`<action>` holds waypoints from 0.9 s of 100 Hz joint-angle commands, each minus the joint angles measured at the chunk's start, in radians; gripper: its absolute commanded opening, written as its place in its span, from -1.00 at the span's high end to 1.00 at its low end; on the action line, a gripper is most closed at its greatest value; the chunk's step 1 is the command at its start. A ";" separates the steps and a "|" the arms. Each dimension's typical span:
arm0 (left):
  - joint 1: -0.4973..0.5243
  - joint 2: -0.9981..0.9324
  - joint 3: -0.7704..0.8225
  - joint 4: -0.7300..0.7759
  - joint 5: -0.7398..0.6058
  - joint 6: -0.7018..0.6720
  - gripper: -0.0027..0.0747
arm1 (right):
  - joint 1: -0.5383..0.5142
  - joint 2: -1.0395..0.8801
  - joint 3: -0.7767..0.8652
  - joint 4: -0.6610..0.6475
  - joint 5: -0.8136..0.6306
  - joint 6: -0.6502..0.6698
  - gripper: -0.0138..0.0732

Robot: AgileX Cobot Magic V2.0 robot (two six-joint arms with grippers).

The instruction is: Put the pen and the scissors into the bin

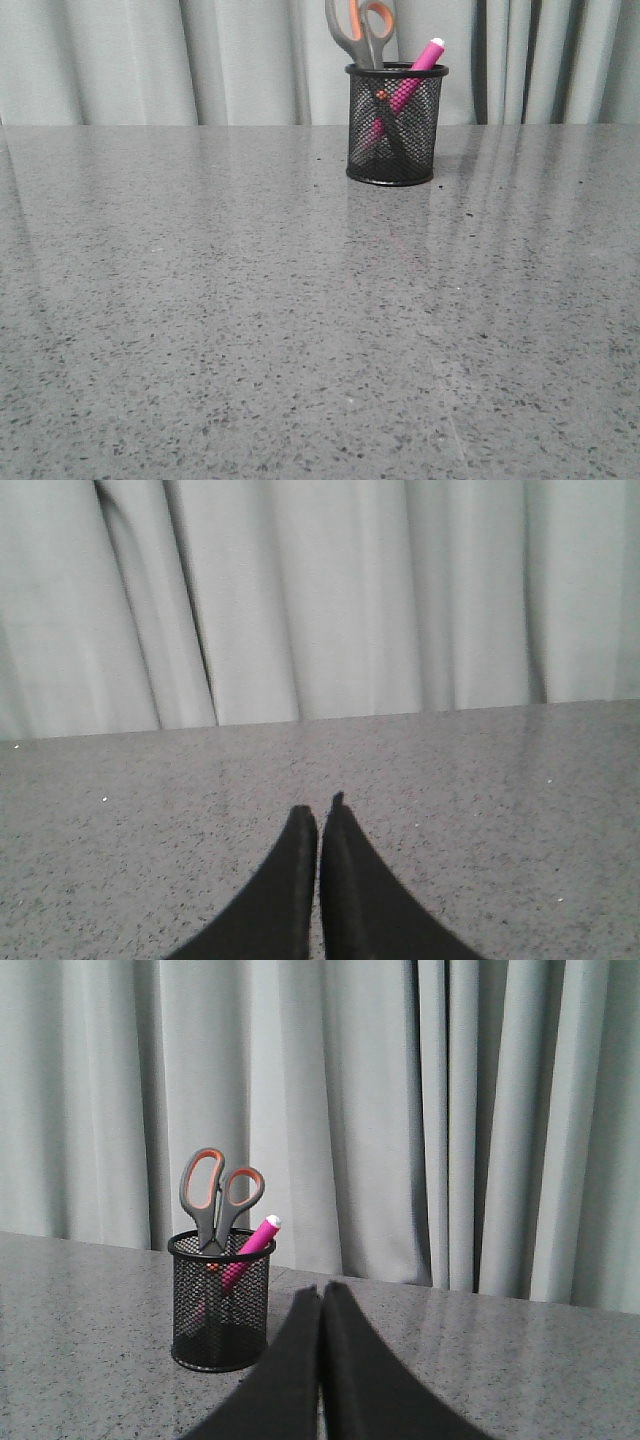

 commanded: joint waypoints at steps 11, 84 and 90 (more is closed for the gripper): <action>-0.006 -0.027 0.097 0.164 -0.145 -0.177 0.98 | -0.005 0.008 -0.027 -0.009 -0.071 -0.011 0.86; -0.008 -0.184 0.198 0.069 -0.078 -0.177 0.98 | -0.005 0.008 -0.027 -0.009 -0.069 -0.011 0.86; -0.008 -0.184 0.198 0.069 -0.078 -0.177 0.98 | -0.005 0.008 -0.027 -0.009 -0.069 -0.011 0.86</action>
